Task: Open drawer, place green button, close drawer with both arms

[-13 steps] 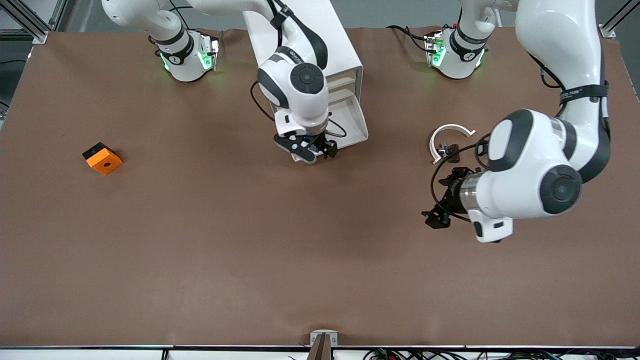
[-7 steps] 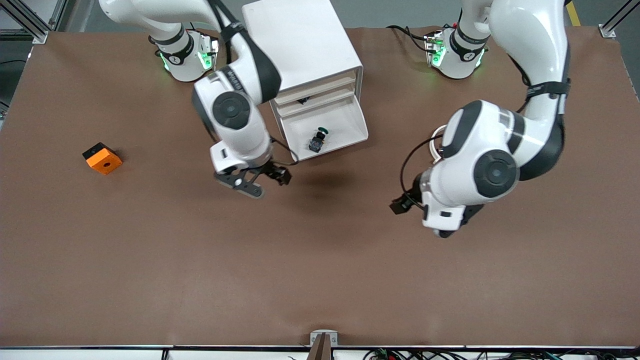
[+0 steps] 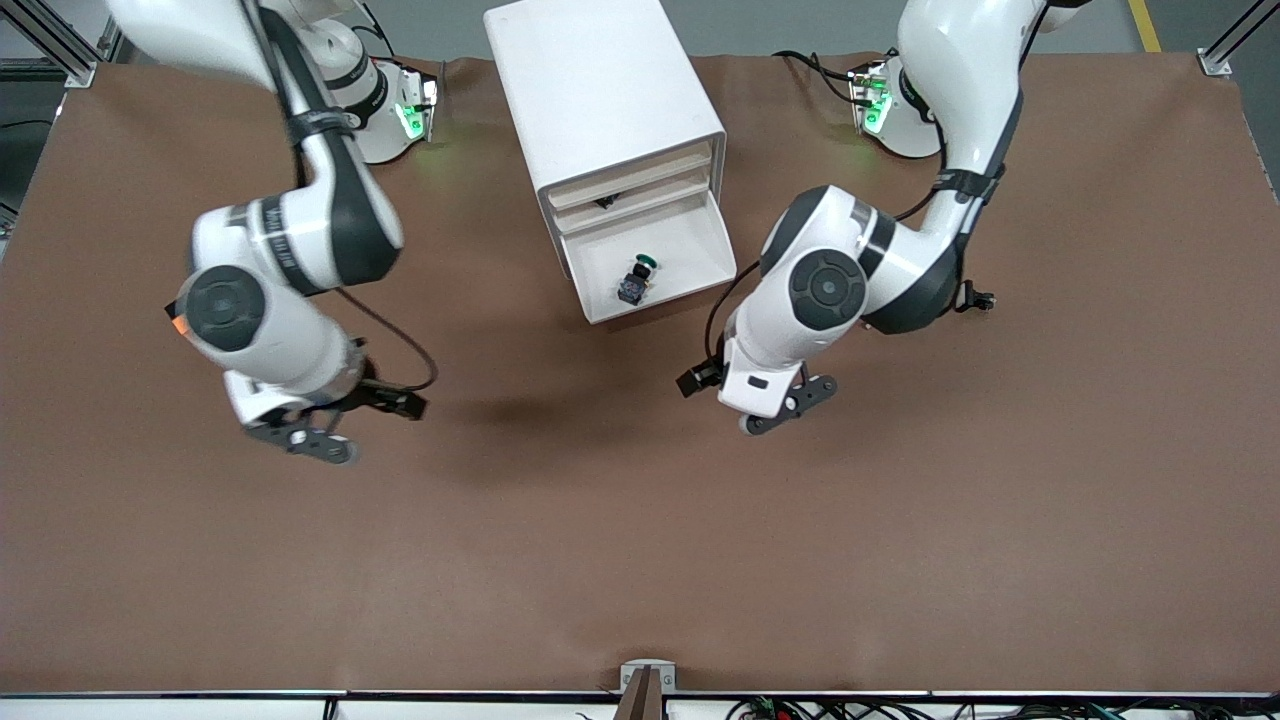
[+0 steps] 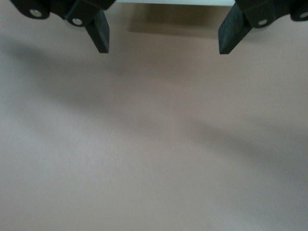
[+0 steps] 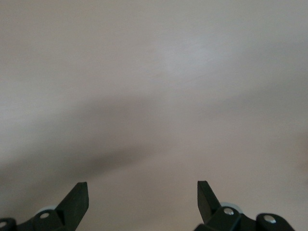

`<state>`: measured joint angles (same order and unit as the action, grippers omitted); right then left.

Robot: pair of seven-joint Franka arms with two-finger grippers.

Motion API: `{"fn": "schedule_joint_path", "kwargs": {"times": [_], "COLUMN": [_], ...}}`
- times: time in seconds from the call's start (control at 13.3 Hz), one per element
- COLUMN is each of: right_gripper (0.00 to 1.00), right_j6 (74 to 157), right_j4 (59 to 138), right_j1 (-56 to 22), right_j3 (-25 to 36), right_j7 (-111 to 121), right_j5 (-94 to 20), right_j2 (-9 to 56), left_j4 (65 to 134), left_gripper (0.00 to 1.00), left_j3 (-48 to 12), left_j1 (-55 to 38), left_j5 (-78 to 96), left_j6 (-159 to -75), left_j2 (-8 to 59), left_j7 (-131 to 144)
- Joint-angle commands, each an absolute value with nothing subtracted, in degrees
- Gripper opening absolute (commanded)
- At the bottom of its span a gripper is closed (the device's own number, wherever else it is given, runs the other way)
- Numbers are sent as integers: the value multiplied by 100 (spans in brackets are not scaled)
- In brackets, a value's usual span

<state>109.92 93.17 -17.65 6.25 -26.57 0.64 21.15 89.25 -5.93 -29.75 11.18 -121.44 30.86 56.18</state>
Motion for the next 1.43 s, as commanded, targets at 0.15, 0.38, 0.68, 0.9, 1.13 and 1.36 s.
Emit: {"fn": "schedule_joint_path", "kwargs": {"times": [0.15, 0.38, 0.68, 0.9, 1.13, 1.36], "right_gripper": [100, 100, 100, 100, 100, 100], "right_j6": [10399, 9503, 9290, 9142, 8728, 8290], "right_j4": [9299, 8502, 7963, 7901, 7928, 7972], "right_j1": [-600, -370, -149, -184, -149, -97], "right_j3": [527, 527, 519, 475, 501, 518], "right_j7": [-531, -396, -387, -396, -387, -352], "right_j5": [229, 272, 246, 175, -16, -61], "right_j2": [1539, 1591, 1591, 1521, 1328, 784], "left_j4": [10203, 10433, 10371, 10371, 10371, 10371], "left_gripper": [100, 100, 100, 100, 100, 100], "left_j3": [-799, -826, -835, -835, -870, -1089], "left_j1": [-3243, -3436, -3717, -3867, -3964, -3964], "left_j5": [773, 782, 782, 773, 765, 773], "left_j6": [-12894, -12544, -12436, -12506, -12577, -12656], "left_j2": [2760, 2830, 2988, 2997, 3015, 3032], "left_j7": [5642, 6204, 6196, 6021, 5836, 5617]}}
